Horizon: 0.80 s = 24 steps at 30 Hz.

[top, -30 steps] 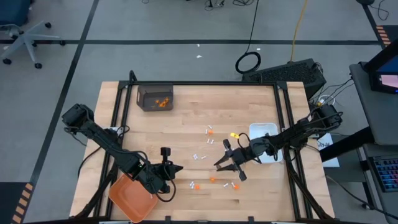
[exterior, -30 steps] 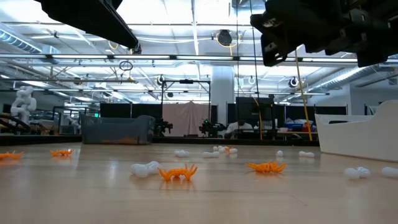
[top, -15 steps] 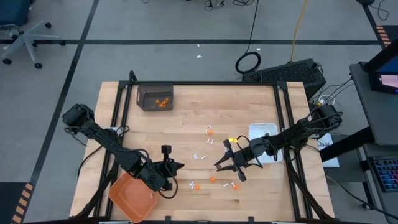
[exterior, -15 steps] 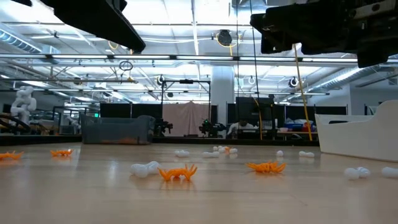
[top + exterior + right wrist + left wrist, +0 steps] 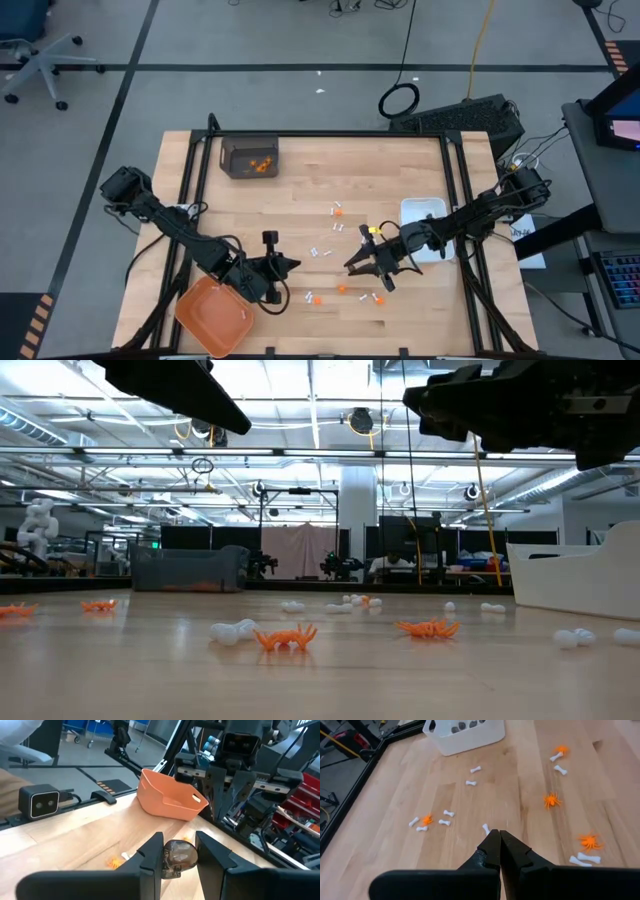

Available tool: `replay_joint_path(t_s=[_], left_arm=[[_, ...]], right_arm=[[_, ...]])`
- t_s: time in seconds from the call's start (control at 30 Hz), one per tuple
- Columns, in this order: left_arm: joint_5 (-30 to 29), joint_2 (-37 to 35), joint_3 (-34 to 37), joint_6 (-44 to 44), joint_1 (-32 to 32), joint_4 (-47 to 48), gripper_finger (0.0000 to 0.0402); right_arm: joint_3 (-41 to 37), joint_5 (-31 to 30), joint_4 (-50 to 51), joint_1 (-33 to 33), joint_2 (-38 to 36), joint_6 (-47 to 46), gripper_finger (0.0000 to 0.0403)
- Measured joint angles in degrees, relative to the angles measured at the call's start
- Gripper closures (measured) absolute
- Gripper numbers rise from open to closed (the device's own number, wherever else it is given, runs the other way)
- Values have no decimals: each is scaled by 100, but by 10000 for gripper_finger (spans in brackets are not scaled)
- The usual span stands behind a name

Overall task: Sort Halloween decoration
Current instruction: Put the black skull toy into the orange bin

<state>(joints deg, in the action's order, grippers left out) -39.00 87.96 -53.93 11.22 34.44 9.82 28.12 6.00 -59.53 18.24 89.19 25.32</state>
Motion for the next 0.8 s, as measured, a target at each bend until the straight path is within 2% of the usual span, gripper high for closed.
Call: replay_joint_path(t_s=[0.53, 0.8], left_arm=[[20, 0, 0, 4, 4, -63, 402], [280, 0, 0, -1, 4, -234, 402]], right_arm=[[0, -13, 227, 0, 0, 70, 330], [0, -17, 27, -2, 0, -927, 330]])
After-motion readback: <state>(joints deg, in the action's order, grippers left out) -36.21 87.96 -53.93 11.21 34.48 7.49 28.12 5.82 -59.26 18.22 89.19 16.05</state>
